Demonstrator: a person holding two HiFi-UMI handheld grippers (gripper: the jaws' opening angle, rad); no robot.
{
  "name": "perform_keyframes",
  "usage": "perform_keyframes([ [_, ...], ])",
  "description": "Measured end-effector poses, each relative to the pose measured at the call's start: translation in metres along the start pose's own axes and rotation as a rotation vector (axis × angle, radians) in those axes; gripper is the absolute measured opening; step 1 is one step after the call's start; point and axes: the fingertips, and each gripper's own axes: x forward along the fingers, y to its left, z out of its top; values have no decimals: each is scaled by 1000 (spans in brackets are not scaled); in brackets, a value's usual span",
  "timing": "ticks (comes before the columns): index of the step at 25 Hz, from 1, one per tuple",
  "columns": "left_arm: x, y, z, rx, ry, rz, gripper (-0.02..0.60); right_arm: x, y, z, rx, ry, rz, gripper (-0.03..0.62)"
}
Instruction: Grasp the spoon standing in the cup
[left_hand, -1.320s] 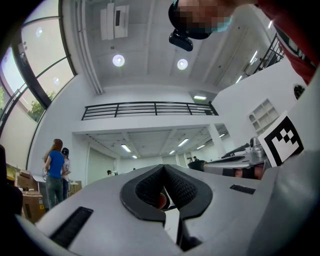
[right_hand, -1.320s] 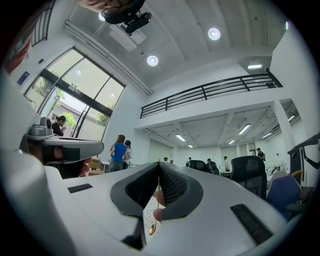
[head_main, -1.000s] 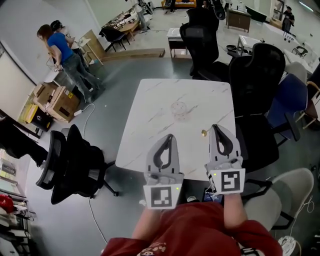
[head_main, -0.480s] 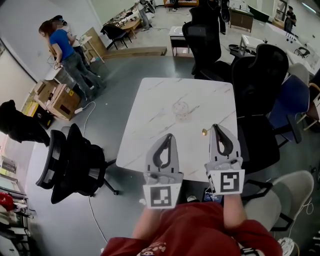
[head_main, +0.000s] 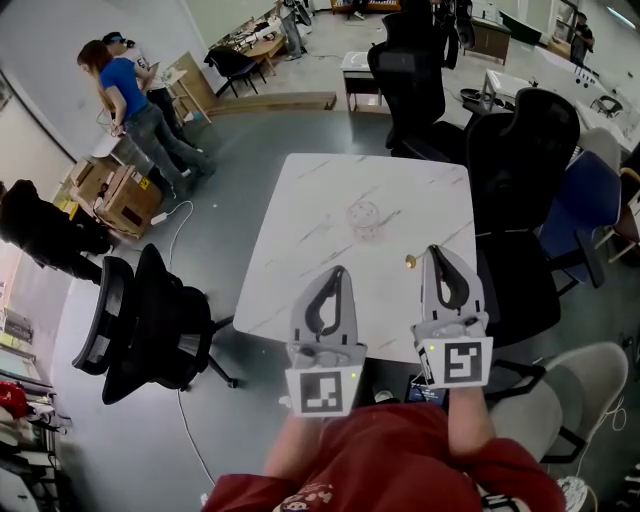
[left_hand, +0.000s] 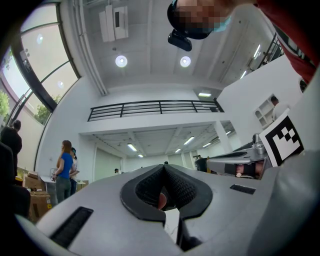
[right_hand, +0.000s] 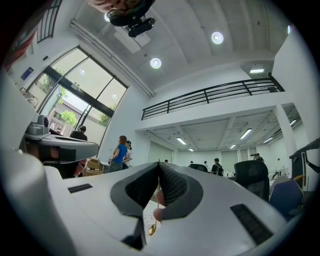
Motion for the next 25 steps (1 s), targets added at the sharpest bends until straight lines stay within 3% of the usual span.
perform_keyframes([
  [25, -9, 3, 4, 0, -7, 14, 9, -4, 11, 4, -3, -2, 32, 15],
])
